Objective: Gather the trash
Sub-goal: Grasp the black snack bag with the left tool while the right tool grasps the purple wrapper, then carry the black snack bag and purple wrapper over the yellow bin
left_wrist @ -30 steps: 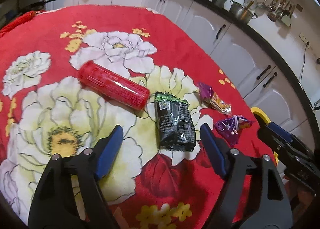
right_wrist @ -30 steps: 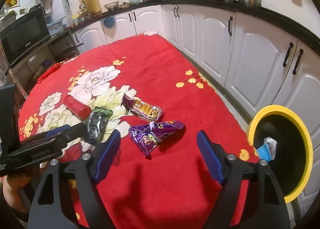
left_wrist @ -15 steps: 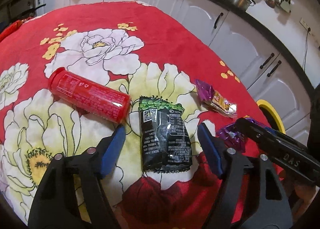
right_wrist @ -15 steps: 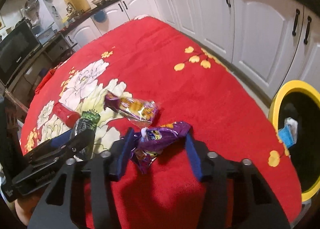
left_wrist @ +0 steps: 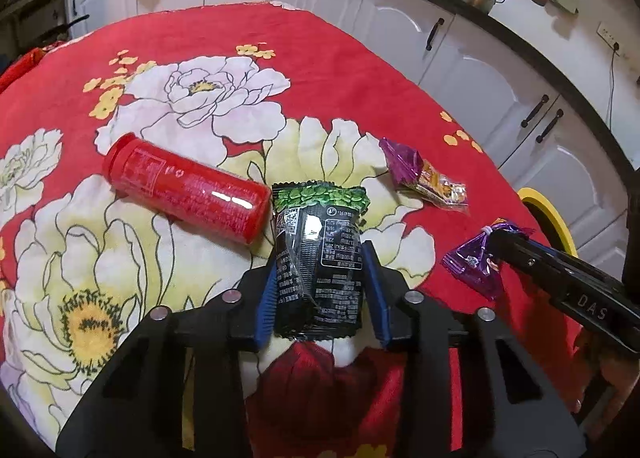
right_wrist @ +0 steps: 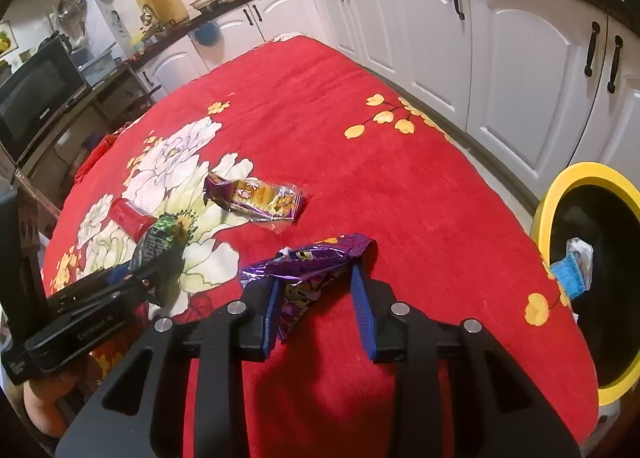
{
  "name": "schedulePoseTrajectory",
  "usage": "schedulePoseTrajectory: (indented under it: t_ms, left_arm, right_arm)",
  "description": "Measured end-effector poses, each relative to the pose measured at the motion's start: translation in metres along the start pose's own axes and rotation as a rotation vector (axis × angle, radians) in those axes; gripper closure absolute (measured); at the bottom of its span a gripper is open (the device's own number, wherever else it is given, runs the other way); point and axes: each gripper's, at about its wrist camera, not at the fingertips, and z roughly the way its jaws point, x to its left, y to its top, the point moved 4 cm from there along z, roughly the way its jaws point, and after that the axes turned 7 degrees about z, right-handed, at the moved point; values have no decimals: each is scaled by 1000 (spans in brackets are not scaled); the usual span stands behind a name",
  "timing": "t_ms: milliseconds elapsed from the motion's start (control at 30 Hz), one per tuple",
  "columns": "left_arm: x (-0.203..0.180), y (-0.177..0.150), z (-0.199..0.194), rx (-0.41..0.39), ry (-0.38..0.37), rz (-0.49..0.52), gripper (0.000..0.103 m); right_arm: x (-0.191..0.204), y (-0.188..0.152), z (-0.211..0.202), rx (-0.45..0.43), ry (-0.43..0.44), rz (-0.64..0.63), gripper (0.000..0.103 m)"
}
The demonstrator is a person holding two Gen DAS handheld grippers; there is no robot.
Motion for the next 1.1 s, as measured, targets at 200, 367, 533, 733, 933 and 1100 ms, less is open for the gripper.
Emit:
schedulePoseTrajectory:
  t_ms: [200,367,533,733,933,1100]
  left_arm:
    - [-2,-7,-9,-6,-17,-10,77]
    - [-7,-9,-17,-17,-19,-6,78]
    - [-13,-9,-27,-34,-24,5,78]
    - [-26,-8,-43,-62,-26,31,78]
    - [-42,-5,-56,-88,-34,59,78]
    - [-54,-3,-62,-103,-37,81,78]
  right_arm:
    - [2,-6,-15,-20,-2,-24,73]
    - [3,-10,-27,-31,0,-36,73]
    - [4,-12,-40,-50,0,-47,73]
    - [7,-14,-57,-77,0,-63,73]
    - [5,-16,-76,-106,2,-73,73]
    - [2,-16,-91,-131,4,-78,73]
